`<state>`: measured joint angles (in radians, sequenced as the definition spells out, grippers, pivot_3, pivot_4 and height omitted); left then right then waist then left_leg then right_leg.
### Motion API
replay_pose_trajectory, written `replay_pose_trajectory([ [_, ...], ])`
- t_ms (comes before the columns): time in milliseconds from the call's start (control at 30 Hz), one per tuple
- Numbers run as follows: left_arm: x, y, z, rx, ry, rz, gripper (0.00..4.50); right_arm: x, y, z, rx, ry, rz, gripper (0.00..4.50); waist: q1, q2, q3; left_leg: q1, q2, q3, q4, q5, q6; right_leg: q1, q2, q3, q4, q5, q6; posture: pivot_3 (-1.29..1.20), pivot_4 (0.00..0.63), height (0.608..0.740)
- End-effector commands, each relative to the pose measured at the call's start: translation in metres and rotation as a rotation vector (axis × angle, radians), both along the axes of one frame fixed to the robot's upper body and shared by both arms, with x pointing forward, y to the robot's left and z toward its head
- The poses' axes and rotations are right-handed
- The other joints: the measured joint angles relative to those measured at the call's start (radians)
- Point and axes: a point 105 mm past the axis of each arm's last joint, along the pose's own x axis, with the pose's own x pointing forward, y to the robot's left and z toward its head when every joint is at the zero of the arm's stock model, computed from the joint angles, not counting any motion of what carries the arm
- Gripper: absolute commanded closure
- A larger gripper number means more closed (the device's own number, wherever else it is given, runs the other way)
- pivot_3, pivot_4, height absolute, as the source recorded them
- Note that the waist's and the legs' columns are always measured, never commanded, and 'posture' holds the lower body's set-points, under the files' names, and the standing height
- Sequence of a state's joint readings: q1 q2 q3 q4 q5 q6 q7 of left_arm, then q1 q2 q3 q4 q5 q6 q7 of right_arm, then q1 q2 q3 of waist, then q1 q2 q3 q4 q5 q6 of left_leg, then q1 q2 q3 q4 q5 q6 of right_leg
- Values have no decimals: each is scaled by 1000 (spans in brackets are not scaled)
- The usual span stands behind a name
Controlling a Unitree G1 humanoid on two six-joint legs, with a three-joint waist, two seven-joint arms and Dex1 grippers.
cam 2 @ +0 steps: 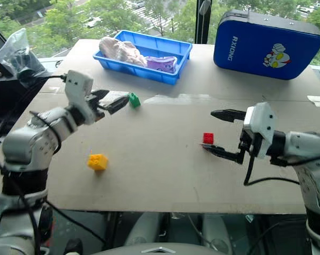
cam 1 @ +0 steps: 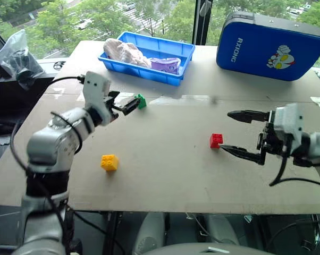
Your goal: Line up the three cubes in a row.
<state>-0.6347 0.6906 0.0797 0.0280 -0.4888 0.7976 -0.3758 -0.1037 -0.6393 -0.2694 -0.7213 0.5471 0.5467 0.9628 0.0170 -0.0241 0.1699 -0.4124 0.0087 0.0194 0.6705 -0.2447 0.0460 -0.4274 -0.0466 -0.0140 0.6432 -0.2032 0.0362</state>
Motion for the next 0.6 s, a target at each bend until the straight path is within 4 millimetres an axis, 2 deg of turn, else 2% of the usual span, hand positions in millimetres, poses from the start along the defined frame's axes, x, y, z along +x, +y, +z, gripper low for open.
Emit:
replay_pose_trajectory([
  [33, 24, 7, -14, 88, 46, 49, 0, -16, 2, 10, 5, -121, -63, 155, -3, 0, 0, 0, 0, 0, 0, 0, 0, 0, 0, 0, 0, 0, 0, 0, 150, 740],
  [267, 62, 1, -26, 221, 75, -51, 0, -20, 2, 9, 21, -120, -148, 155, -3, -3, 1, -1, -2, 2, 0, 0, 0, -1, 0, 0, -1, 0, 0, 0, 150, 740],
  [467, 68, -10, -36, 274, 133, -173, 0, -28, 2, 9, 13, -127, -189, 155, -3, -3, 1, -3, -2, 2, 0, 0, 1, -2, 0, 1, -2, 0, 0, 0, 150, 740],
  [567, 67, -12, -40, 279, 149, -200, 847, -30, -1, 9, -2, -137, -211, 0, -3, -3, 2, -3, -2, 2, 0, 0, 1, -2, -1, 1, -2, 0, 0, 0, 150, 740],
  [600, 67, -11, -41, 282, 153, -205, 1315, -31, -1, 9, -3, -138, -214, 0, -4, -4, 1, -3, -1, 2, 0, 0, 1, -2, -1, 1, -2, 0, 0, 0, 150, 740],
])
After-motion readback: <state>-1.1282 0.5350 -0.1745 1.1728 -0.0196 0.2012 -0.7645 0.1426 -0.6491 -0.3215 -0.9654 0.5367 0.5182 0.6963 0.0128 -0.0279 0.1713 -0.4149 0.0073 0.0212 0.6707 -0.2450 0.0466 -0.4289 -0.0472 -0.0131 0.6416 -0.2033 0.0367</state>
